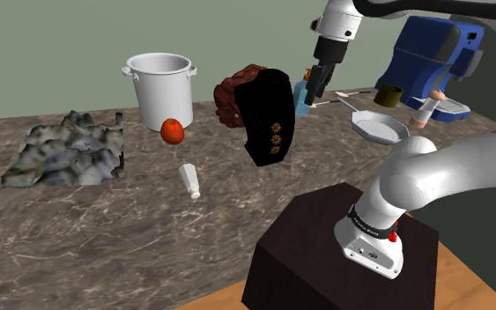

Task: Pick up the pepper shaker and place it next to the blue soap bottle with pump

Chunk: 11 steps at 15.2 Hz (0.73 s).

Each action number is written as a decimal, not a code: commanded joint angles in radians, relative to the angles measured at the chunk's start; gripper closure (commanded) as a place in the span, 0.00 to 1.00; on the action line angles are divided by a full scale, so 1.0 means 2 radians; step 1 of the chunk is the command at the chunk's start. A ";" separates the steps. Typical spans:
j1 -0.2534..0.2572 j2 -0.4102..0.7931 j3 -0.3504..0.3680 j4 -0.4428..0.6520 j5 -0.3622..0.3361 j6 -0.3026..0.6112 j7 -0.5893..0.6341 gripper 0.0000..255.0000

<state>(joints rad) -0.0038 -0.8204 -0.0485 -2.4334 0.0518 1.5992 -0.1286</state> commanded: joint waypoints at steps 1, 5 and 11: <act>0.000 0.000 0.000 0.000 0.000 0.000 0.000 0.00; 0.007 0.001 0.050 -0.035 0.031 0.052 0.067 0.00; 0.018 0.037 0.130 -0.060 0.073 0.139 0.167 0.00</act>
<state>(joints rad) 0.0284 -0.7584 0.1825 -2.5445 0.1836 1.8446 0.1682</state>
